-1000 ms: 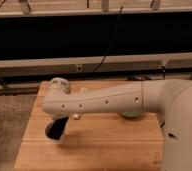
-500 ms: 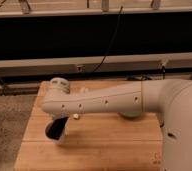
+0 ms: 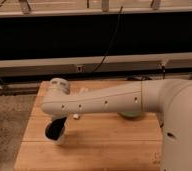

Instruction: Place the eraser in the ceramic cup

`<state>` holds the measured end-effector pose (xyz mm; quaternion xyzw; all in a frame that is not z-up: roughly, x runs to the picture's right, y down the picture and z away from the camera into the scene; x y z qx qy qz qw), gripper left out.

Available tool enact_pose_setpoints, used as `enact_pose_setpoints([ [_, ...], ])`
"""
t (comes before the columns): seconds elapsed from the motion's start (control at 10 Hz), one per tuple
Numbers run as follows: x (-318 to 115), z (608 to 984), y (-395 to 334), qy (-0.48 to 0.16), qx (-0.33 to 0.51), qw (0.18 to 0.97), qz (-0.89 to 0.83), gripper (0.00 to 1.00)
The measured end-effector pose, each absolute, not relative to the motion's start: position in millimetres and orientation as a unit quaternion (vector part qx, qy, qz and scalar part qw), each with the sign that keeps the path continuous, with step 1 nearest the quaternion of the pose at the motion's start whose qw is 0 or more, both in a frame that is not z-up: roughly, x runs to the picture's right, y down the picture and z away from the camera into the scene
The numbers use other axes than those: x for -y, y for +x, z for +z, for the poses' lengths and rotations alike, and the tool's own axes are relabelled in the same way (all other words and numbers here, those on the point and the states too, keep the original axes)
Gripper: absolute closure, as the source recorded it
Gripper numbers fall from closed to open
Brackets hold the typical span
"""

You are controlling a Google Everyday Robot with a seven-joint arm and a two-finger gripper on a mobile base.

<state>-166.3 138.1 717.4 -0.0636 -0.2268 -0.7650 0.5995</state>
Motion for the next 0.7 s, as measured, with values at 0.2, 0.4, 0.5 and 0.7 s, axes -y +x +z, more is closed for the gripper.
enact_pose_setpoints([
  [0.2, -138.2, 717.2, -161.7, -0.064, 0.226, 0.600, -0.765, 0.20],
  [0.4, -138.7, 716.4, -162.8, -0.062, 0.226, 0.597, -0.767, 0.20],
  [0.5, -138.7, 716.2, -161.9, -0.062, 0.227, 0.597, -0.767, 0.20],
  [0.7, -139.0, 715.8, -160.1, -0.061, 0.227, 0.596, -0.768, 0.20],
])
